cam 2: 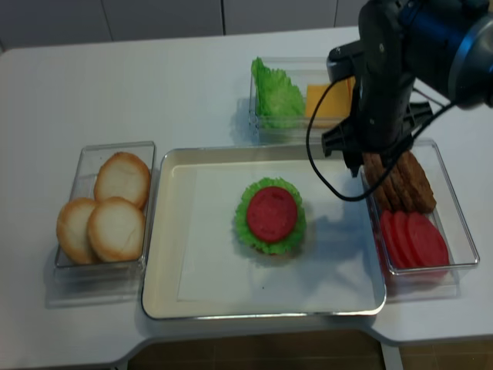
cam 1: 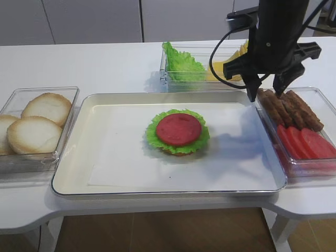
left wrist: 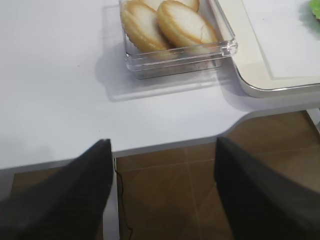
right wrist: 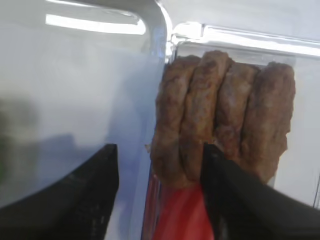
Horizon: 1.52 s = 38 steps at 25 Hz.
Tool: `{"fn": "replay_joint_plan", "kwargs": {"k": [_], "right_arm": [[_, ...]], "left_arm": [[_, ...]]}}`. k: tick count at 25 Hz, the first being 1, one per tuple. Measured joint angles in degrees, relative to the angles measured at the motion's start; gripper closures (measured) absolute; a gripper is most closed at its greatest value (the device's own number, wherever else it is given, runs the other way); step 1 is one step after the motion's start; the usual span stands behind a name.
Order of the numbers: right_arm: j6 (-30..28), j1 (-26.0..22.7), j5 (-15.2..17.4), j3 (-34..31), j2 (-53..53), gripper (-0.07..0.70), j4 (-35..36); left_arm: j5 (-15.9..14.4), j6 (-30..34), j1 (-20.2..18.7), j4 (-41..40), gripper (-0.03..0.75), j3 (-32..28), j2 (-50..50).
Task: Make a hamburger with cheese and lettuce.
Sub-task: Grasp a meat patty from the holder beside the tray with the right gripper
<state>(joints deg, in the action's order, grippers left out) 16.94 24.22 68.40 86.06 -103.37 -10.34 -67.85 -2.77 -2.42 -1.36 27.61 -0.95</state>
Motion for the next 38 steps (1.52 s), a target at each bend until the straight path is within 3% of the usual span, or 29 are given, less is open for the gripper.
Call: {"fn": "replay_joint_plan", "kwargs": {"k": [9,17,27,38], "right_arm": [[1.0,0.0,-0.7,0.0,-0.6,0.234,-1.9],[1.1,0.0,-2.6,0.1,-1.2,0.297,-1.9],[1.1,0.1,-2.6,0.1,-2.6,0.312,-1.8],[1.0,0.1,-2.6,0.1,-2.6,0.503,-2.5]], "left_arm": [[0.0,0.0,0.0,0.0,0.249,0.0,0.0],[0.0,0.0,0.0,0.0,0.249,0.0,0.0],[0.0,0.0,0.0,0.0,0.249,0.0,0.0],[0.0,0.0,0.0,0.0,0.249,0.0,0.0]]}}
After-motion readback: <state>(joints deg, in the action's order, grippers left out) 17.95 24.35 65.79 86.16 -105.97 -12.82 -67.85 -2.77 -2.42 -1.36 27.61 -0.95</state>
